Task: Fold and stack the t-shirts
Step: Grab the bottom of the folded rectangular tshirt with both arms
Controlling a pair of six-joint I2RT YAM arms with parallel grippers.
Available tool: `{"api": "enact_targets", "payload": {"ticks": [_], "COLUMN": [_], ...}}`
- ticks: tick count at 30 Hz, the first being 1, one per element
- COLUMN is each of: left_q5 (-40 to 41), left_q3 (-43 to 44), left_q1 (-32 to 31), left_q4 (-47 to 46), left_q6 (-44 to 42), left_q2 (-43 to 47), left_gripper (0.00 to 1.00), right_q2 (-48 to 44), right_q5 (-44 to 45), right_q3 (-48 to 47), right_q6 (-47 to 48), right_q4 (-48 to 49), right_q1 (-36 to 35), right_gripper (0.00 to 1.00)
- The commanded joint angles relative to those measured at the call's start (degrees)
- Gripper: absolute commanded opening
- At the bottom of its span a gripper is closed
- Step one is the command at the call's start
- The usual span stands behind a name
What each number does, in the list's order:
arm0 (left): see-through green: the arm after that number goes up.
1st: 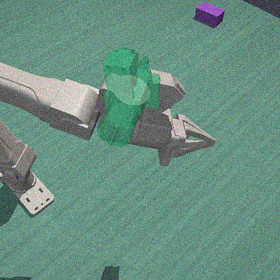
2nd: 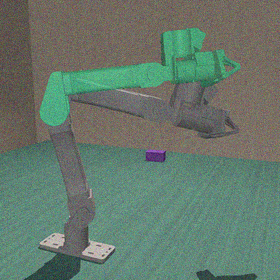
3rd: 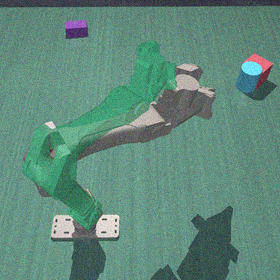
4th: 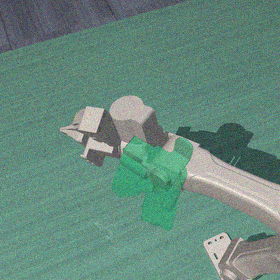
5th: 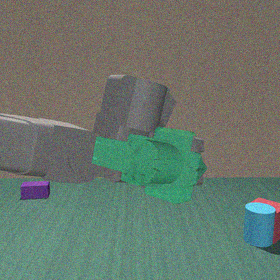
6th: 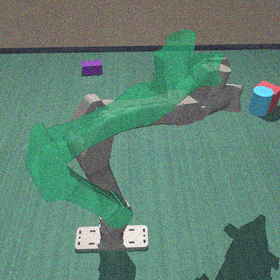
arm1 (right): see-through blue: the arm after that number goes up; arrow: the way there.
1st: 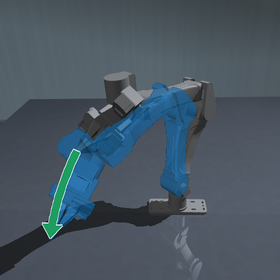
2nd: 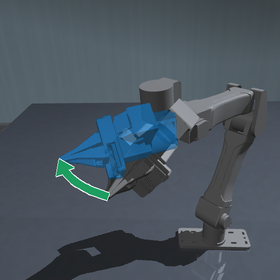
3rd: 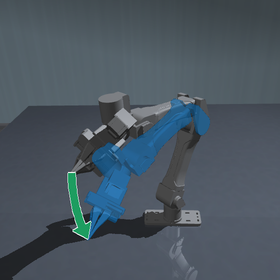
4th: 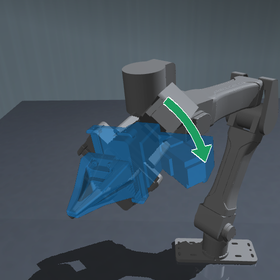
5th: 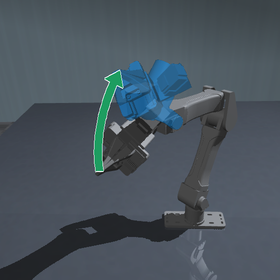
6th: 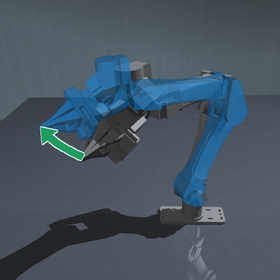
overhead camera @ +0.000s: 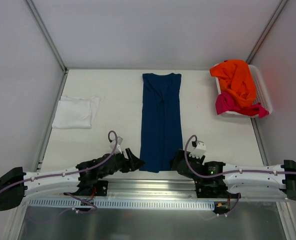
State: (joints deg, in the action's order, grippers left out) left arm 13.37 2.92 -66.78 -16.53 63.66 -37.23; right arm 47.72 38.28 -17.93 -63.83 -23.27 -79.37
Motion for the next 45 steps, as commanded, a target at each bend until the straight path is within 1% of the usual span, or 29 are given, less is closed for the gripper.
{"api": "enact_targets", "payload": {"ticks": [1,3,4,7,8,10,15,16,17,19,20,23,24,25,26,27,28,29,32,35,36,37,41,45], "left_q5": [-3.7,-5.4,-5.8,-6.9,-7.0,-7.1,-7.0,-7.0,-7.0,-6.7,-6.7,-6.3,-6.3,-6.3,-6.3,-6.3,-6.5,-6.7,-7.0,-7.3,-7.4,-7.6,-9.1,-7.0], "left_q3": [-6.1,-5.1,-4.2,-3.4,-3.2,-3.2,-3.3,-1.6,-1.3,-0.7,-0.5,0.8,1.0,1.3,1.5,1.8,2.2,2.2,3.1,4.3,4.9,5.3,7.1,9.2], "left_q1": [-0.3,-0.2,-0.2,-0.4,-0.3,-0.4,-0.4,-0.4,-0.4,-0.4,-0.4,-0.4,-0.4,-0.4,-0.4,-0.4,-0.4,-0.4,-0.4,-0.4,-0.4,-0.4,-0.5,-2.4], "left_q4": [-8.1,-10.1,-10.8,-12.3,-12.7,-13.1,-14.1,-13.7,-12.8,-11.9,-11.3,-9.0,-8.6,-8.5,-8.5,-8.5,-8.6,-8.7,-9.0,-9.2,-9.3,-9.3,-7.8,-0.4], "left_q6": [2.1,2.3,2.5,3.2,3.3,3.5,3.1,3.1,3.0,2.8,2.7,2.1,1.9,1.8,1.7,1.6,1.6,1.6,1.0,0.2,0.0,-0.4,-0.7,0.3], "left_q2": [-6.1,-9.3,-12.7,-18.1,-19.2,-21.1,-22.4,-22.4,-22.4,-22.4,-22.4,-22.5,-23.0,-23.3,-24.0,-24.5,-25.4,-26.0,-27.8,-29.5,-29.8,-30.5,-31.8,-31.1], "left_gripper": [0.68,0.68,0.67,0.66,0.65,0.65,0.65,0.64,0.61,0.55,0.45,0.28,0.26,0.22,0.15,0.11,0.07,0.06,0.04,0.0,0.0,0.0,0.0,0.0], "right_q2": [1.3,1.8,1.9,1.8,1.7,1.9,2.3,2.4,2.4,2.5,2.5,2.5,2.5,2.5,2.5,2.5,2.5,2.5,2.7,3.3,3.5,3.7,4.8,5.5], "right_q5": [-2.1,-2.2,-2.2,-2.2,-2.2,-2.2,-2.2,-2.2,-2.2,-2.1,-2.1,-2.1,-2.1,-2.2,-2.2,-2.2,-2.2,-2.2,-2.2,-2.3,-2.2,-2.4,-3.0,-4.4], "right_q3": [1.1,0.9,0.7,0.6,0.6,0.7,0.7,0.7,0.7,0.7,0.7,0.9,1.0,1.1,1.1,1.1,1.1,1.1,1.1,0.9,0.8,0.7,0.0,-1.5], "right_q6": [-2.3,-2.2,-2.2,-2.0,-2.0,-2.0,-2.2,-2.2,-2.1,-2.1,-2.1,-2.3,-2.3,-2.3,-2.4,-2.4,-2.4,-2.3,-2.3,-2.2,-2.2,-2.3,-2.1,-1.6], "right_q4": [0.3,0.2,0.2,0.3,0.2,0.2,0.3,0.3,0.3,0.2,0.2,0.3,0.2,0.3,0.3,0.3,0.2,0.2,0.2,0.2,0.2,0.2,-0.5,-2.1], "right_q1": [0.0,0.0,0.0,0.0,0.0,0.1,0.0,0.0,0.0,0.0,0.0,0.0,0.0,0.0,0.0,0.0,0.0,0.0,0.0,0.0,-0.1,0.0,0.1,-0.1], "right_gripper": [0.96,0.94,0.93,0.89,0.83,0.79,0.72,0.71,0.67,0.63,0.6,0.53,0.51,0.46,0.43,0.38,0.36,0.35,0.28,0.16,0.06,0.01,0.0,0.0]}}
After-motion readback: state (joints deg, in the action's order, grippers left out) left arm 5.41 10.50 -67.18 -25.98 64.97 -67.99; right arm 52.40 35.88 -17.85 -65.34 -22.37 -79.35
